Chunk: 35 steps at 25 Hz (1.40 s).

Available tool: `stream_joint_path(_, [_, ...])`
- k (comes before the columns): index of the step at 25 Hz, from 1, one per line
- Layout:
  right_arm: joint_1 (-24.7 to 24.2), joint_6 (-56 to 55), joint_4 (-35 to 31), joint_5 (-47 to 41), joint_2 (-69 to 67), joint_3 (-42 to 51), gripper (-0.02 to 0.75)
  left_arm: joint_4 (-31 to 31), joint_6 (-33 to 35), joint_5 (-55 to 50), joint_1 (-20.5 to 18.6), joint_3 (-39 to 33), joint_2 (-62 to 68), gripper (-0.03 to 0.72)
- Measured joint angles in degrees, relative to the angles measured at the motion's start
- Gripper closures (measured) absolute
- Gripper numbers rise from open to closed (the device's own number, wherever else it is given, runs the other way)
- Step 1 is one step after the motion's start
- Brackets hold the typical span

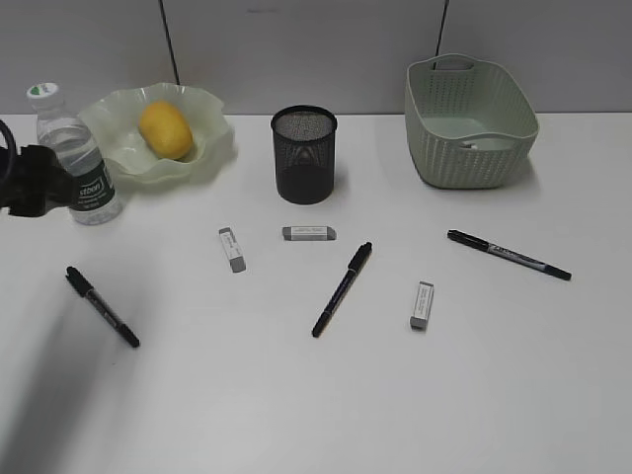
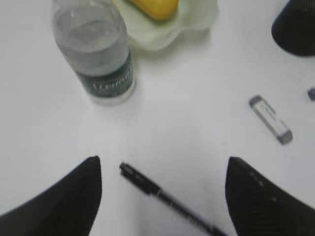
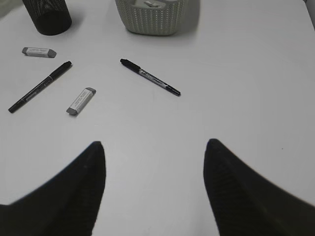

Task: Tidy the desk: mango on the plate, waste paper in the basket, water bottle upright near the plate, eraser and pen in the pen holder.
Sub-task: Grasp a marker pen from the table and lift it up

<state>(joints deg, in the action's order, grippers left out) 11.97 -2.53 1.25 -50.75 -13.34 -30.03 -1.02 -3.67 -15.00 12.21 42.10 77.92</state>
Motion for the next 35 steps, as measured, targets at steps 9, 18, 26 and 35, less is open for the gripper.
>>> stream_joint_path(9, [0.0, 0.0, 0.0, 0.0, 0.0, 0.0, 0.239, 1.4, 0.0, -39.1, 0.0, 9.2, -6.5, 0.107])
stream_joint_path(18, [0.0, 0.0, 0.0, 0.1, 0.0, 0.0, 0.239, 1.6, 1.2, -45.3, 0.0, 7.0, -16.5, 0.178])
stream_joint_path(26, [0.0, 0.0, 0.0, 0.1, 0.0, 0.0, 0.239, 1.7, 1.4, -39.8, 0.0, -4.6, -38.9, 0.181])
stream_joint_path(35, [0.0, 0.0, 0.1, 0.0, 0.0, 0.0, 0.239, 1.4, 1.4, -38.2, 0.0, -7.7, -59.3, 0.181])
